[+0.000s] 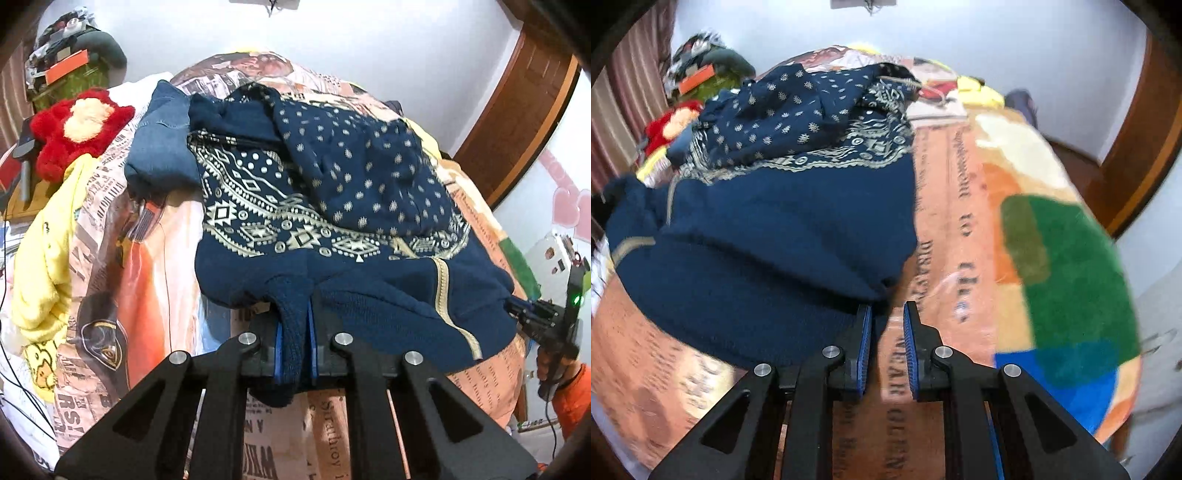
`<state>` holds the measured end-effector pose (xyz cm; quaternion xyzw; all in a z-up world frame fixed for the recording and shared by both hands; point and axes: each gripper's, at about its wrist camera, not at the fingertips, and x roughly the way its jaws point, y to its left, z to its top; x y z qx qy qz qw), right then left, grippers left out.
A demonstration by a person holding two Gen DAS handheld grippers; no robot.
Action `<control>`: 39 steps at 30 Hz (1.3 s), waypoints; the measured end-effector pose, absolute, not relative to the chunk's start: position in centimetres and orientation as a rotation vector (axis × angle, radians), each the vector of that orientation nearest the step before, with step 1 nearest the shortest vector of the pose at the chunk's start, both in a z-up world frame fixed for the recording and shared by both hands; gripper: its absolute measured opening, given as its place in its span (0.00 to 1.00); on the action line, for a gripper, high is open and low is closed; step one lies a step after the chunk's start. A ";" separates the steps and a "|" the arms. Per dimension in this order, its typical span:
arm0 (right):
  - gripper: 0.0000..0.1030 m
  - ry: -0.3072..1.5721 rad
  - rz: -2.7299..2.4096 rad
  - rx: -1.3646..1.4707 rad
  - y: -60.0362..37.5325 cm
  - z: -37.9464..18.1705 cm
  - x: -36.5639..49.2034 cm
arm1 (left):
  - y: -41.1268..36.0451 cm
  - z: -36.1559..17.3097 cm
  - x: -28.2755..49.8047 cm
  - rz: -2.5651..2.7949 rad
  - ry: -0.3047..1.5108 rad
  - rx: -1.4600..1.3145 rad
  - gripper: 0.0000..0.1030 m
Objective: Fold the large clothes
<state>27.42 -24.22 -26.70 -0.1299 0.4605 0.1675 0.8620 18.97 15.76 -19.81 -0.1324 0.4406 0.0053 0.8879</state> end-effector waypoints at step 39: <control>0.39 0.970 0.330 -0.170 -22.8 -24.0 39.9 | 16.2 -22.3 46.7 0.084 1.047 -0.113 0.43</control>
